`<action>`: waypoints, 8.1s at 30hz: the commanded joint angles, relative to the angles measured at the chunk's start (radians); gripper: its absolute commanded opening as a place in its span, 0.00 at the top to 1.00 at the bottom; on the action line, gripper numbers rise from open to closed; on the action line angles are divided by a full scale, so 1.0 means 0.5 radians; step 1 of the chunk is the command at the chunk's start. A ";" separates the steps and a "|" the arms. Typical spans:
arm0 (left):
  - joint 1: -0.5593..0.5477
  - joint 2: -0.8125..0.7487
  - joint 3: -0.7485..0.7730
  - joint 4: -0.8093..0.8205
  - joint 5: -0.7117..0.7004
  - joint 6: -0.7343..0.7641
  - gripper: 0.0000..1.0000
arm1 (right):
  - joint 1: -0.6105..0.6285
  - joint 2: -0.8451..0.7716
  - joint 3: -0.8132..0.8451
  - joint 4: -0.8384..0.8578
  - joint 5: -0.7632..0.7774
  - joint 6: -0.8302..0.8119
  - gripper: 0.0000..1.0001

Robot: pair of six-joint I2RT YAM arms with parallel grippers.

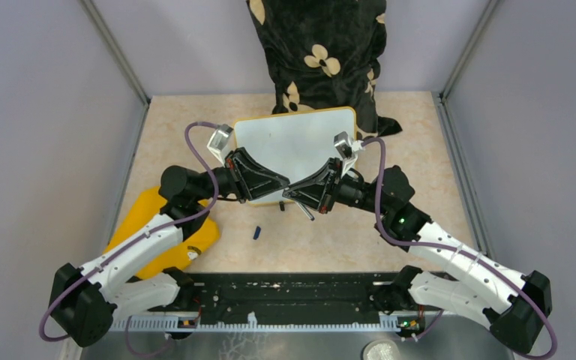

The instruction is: Write a sentence on the whiteboard

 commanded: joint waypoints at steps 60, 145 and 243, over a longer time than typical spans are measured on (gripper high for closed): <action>-0.029 -0.007 0.002 0.282 -1.439 -0.540 1.00 | -0.135 0.401 0.470 0.515 0.492 0.787 0.53; -0.083 -0.030 0.077 0.112 -1.489 -0.455 1.00 | -0.261 0.359 0.298 0.751 0.300 0.989 0.66; -0.161 -0.041 0.013 0.014 -1.674 -0.326 1.00 | -0.259 0.452 0.291 0.753 0.428 1.079 0.88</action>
